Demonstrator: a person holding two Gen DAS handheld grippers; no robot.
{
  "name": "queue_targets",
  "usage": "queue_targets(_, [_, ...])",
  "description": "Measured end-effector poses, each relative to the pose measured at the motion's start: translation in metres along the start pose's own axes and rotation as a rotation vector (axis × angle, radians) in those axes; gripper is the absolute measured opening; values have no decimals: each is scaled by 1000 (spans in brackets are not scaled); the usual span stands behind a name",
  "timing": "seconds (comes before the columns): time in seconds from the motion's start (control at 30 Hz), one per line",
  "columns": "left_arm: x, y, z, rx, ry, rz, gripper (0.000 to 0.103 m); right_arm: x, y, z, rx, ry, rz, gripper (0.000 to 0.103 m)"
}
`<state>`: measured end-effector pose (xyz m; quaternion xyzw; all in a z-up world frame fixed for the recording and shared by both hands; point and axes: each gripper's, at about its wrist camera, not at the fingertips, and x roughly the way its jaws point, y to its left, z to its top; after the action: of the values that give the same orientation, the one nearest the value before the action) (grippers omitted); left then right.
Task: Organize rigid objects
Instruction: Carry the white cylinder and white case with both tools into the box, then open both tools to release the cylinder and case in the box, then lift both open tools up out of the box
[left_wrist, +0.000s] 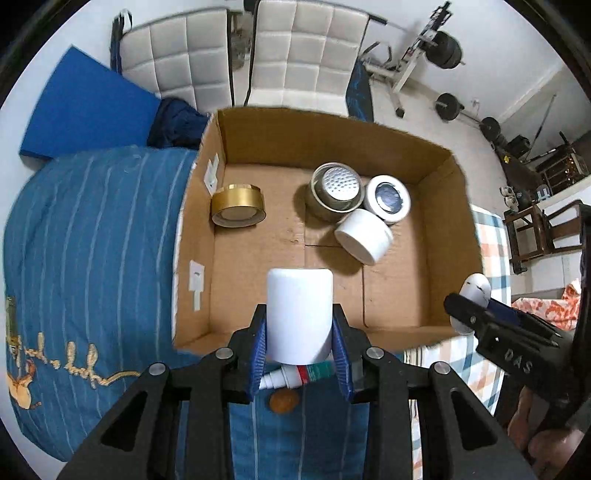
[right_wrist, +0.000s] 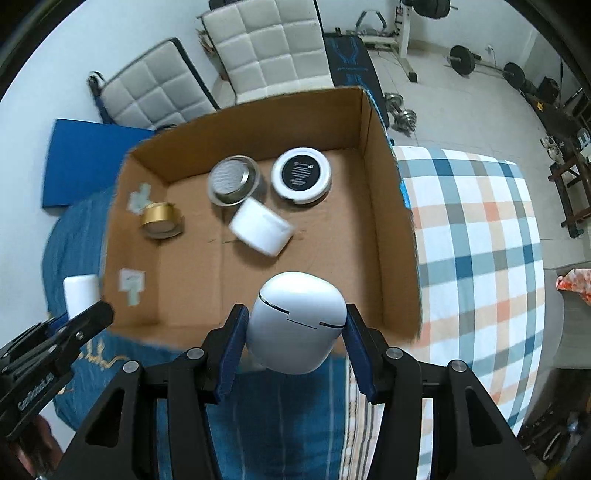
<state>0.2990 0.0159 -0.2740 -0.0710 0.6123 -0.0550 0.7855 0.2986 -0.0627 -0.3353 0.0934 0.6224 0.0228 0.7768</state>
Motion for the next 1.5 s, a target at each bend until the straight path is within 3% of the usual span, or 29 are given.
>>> queue_targets(0.23, [73,14,35,-35,161,1,29,75,-12,38,5,106,-74,54])
queue_targets(0.47, [127,19,50,-42,288,16,29,124,-13,56,-13,190,-121,54])
queue_targets(0.73, [152,26,50,-39,349,40,30,153,-15,68,-32,236,-144,55])
queue_targets(0.83, [148,29,49,-52,344,30,30,158,-15,67,-31,247,-145,55])
queue_targets(1.03, [134,33,54,-92,330,6,45,156,-18,68,-12,274,-132,57])
queue_targets(1.17, [116,33,55,-101,303,-5,56,136,-9,67,-36,251,-133,68])
queue_targets(1.27, [95,26,47,-82,260,13,62,117,-2,62,-62,213,-150,78])
queue_targets(1.4, [56,22,37,-71,164,5,69,90,5,51,-80,176,-137,81])
queue_targets(1.47, [40,20,34,-59,116,9,90,78,6,43,-82,159,-131,92])
queue_targets(1.5, [32,13,30,-53,100,11,94,70,4,42,-82,150,-127,96])
